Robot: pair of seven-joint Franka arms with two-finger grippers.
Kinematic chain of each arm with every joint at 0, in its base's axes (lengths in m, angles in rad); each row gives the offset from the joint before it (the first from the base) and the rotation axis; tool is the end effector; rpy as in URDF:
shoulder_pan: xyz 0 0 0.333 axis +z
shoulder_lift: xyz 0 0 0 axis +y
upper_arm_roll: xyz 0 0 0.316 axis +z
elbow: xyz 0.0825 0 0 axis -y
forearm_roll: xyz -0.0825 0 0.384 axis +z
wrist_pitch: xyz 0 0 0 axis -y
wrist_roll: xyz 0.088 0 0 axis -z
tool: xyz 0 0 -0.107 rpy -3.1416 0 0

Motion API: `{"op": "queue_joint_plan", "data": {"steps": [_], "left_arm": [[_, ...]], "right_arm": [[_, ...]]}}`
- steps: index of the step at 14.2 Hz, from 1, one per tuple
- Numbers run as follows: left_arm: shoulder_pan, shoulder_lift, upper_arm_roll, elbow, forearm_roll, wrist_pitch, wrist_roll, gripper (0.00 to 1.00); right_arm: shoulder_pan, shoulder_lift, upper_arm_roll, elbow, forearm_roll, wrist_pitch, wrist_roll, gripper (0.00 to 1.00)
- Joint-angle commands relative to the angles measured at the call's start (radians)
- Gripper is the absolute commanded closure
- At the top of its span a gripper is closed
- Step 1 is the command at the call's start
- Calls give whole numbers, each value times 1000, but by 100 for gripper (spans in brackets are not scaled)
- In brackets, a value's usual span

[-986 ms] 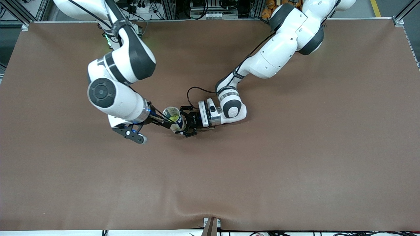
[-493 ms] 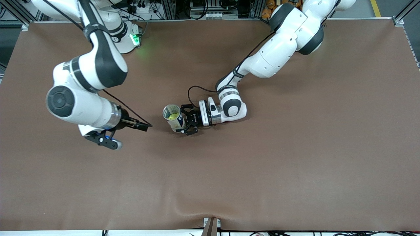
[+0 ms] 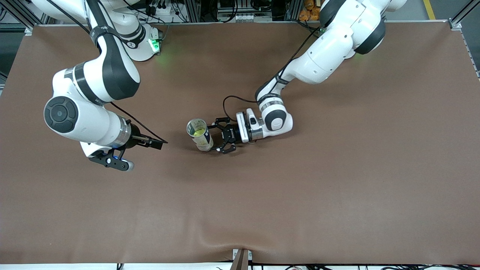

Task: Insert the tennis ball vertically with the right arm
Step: 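Set the can upright on the table and open the left gripper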

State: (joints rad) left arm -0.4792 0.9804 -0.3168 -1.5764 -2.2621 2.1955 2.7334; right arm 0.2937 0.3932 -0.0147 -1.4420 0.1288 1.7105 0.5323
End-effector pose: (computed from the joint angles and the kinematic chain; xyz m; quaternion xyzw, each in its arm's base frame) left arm 0.4879 -0.4937 0.0984 0.5833 -0.4096 0.5099 0.4816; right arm 0.6343 0.1957 0.4561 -0.9866 0.1383 0.0809 0.0308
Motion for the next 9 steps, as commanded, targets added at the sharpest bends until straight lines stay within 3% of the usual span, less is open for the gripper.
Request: {"op": "queue_joint_plan", "data": {"steps": [1, 3, 5, 9], "left_arm": [[62, -100, -13, -149, 33, -11, 86, 0], [108, -143, -50, -233, 44, -11, 39, 0], [125, -152, -53, -244, 76, -11, 25, 0], [224, -166, -54, -251, 326, -11, -119, 0]], "right_arm": [[-34, -56, 10, -44, -14, -17, -54, 0], [-48, -80, 9, -60, -15, -26, -97, 0], [-62, -128, -16, -99, -14, -45, -152, 0], [-134, -235, -70, -198, -14, -46, -343, 0]]}}
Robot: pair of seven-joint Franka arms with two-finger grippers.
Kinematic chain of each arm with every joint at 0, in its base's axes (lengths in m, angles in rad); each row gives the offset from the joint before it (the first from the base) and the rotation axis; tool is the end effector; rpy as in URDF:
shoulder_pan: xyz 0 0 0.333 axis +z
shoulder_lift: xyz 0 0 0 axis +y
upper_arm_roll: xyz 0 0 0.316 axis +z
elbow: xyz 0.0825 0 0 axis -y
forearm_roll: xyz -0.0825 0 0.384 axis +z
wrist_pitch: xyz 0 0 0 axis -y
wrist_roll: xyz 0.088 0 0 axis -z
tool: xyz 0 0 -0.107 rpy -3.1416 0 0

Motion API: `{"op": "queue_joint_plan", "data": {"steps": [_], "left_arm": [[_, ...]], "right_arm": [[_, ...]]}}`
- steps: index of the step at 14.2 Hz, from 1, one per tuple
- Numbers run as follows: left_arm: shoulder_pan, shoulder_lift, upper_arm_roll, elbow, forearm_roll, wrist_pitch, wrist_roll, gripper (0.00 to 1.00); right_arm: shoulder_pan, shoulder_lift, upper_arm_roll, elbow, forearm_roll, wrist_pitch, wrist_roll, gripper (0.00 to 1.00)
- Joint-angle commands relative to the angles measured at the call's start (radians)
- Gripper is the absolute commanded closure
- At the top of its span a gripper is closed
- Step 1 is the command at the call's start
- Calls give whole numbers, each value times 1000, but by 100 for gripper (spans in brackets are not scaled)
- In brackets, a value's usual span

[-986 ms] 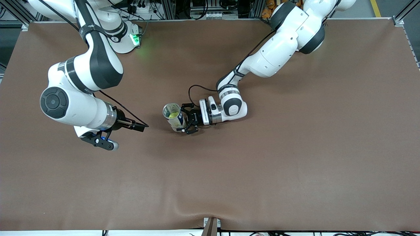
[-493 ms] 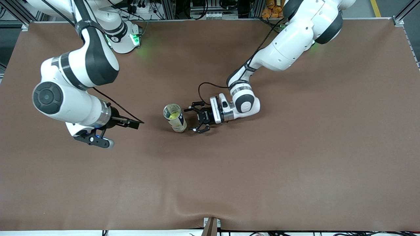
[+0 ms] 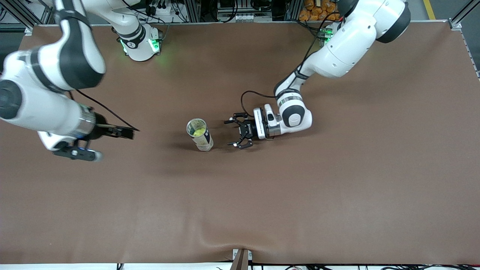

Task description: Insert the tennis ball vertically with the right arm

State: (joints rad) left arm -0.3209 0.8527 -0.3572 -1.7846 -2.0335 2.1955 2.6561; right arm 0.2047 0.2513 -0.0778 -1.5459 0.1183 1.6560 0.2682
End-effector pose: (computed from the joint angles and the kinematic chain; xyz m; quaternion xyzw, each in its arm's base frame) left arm 0.4890 -0.4183 0.1101 0.5904 -0.4571 0.4576 0.4828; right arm 0.6162 0.0951 0.4953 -0.9932 0.0789 0.0782 0.0340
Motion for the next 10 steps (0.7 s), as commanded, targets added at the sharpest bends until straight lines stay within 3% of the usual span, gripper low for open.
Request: {"op": "queue_joint_plan", "data": {"steps": [1, 4, 7, 10], "left_arm": [[95, -47, -14, -42, 155, -11, -66, 0], [151, -61, -14, -41, 321, -11, -175, 0], [184, -99, -11, -64, 416, -11, -238, 0], [272, -159, -14, -67, 673, -14, -407, 0]], "right_arm": [[-68, -115, -8, -106, -3, 7, -130, 0], [-145, -161, -8, -105, -3, -53, -274, 0], [-180, -216, 0, -89, -5, -113, -323, 0], [-180, -250, 27, -45, -72, -183, -327, 0]]}}
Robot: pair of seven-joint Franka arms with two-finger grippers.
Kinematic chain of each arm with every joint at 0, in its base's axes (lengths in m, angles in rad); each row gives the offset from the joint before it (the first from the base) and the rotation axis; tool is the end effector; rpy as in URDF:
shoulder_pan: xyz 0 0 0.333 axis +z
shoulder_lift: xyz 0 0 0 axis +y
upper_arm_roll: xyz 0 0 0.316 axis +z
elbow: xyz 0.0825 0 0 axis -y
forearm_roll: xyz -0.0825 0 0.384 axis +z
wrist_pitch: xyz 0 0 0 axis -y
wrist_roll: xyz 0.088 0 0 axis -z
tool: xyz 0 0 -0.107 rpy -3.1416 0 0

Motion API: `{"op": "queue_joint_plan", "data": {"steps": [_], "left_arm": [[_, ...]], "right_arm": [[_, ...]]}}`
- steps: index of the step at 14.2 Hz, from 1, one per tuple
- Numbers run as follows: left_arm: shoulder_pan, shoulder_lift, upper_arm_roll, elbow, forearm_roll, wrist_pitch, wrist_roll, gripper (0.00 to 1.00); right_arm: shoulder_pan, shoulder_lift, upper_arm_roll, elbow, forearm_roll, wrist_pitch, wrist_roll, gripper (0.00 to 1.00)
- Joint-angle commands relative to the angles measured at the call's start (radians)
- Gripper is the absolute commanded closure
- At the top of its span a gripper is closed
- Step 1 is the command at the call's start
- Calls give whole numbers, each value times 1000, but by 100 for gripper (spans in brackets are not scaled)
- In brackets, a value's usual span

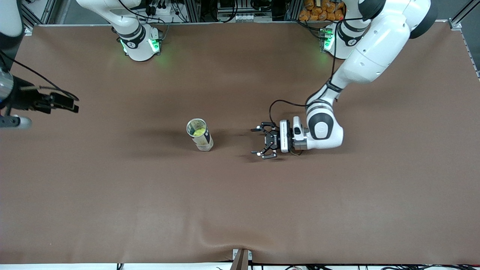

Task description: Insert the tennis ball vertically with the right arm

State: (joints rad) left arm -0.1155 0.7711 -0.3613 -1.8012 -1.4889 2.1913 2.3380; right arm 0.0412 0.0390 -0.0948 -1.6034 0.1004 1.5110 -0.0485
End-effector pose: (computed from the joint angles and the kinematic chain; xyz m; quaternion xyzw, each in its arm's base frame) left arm 0.5560 -0.3134 0.1449 0.5922 -0.5476 0.3617 0.4676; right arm 0.5567 -0.0177 0.5834 -0.9967 0.0029 0.0629 0.0516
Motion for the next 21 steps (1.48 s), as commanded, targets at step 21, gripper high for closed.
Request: {"op": "queue_joint_plan", "data": {"steps": [21], "left_arm": [[96, -265, 419, 299, 895, -499, -871, 0]], "right_arm": [[-60, -53, 79, 79, -83, -44, 113, 0]]}}
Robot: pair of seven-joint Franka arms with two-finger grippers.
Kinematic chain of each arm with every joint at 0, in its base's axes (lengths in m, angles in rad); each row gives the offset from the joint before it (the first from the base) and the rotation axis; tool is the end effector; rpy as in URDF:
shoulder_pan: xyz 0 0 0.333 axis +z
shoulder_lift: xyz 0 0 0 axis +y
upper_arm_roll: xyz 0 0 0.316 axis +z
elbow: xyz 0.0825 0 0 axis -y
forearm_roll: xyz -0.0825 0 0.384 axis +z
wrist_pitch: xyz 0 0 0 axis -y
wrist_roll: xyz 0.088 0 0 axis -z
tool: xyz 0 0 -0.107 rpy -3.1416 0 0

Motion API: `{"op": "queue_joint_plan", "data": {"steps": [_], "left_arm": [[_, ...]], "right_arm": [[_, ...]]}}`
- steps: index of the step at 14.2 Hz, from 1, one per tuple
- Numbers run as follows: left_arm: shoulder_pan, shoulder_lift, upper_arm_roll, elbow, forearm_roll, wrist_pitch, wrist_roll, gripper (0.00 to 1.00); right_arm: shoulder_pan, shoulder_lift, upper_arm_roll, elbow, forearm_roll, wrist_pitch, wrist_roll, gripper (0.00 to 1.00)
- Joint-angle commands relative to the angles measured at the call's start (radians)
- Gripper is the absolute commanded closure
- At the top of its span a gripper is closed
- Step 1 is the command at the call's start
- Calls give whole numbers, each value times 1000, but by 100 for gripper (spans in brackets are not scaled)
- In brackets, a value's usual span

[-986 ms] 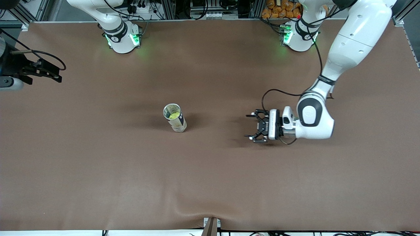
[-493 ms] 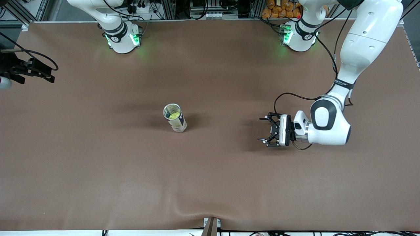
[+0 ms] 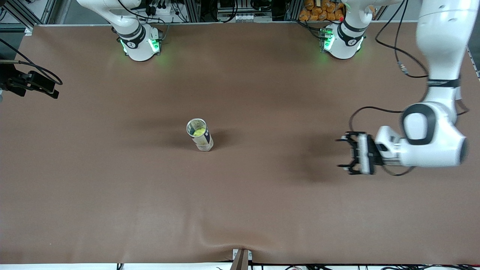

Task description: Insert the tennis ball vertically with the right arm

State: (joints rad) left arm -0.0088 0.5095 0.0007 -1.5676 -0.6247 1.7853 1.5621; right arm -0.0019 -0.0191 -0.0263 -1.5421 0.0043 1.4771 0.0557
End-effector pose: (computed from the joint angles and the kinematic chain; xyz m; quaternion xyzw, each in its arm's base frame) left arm 0.6629 -0.0556 0.3409 0.7426 -0.5889 0.1029 0.3019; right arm 0.5389 -0.0149 0.6403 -0.9989 0.0418 0.0230 0.0021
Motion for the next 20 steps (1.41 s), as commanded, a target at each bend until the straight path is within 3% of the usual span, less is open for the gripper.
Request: {"op": "queue_joint_plan", "data": {"steps": [1, 3, 6, 9, 13, 17, 20], "left_arm": [[-20, -9, 102, 98, 45, -148, -141, 0], [-55, -9, 174, 190, 147, -228, -255, 0], [-59, -52, 185, 233, 249, -233, -354, 0], [-74, -132, 176, 231, 362, -236, -575, 0], [-76, -215, 173, 230, 419, -322, -968, 0], [-80, -321, 122, 225, 477, -409, -1290, 0], [-74, -409, 68, 221, 525, -457, -1413, 0]], "right_arm": [[-16, 10, 11, 17, 14, -14, 1, 0], [-9, 8, 12, 16, 13, -12, -10, 0], [-12, 8, 11, 16, 16, -9, -4, 0], [-12, 8, 12, 16, 17, -12, 0, 0], [-12, 8, 12, 14, 17, -11, 0, 0], [-10, 8, 12, 10, 17, -3, 0, 0], [-9, 8, 12, 8, 17, -1, 0, 0]]}}
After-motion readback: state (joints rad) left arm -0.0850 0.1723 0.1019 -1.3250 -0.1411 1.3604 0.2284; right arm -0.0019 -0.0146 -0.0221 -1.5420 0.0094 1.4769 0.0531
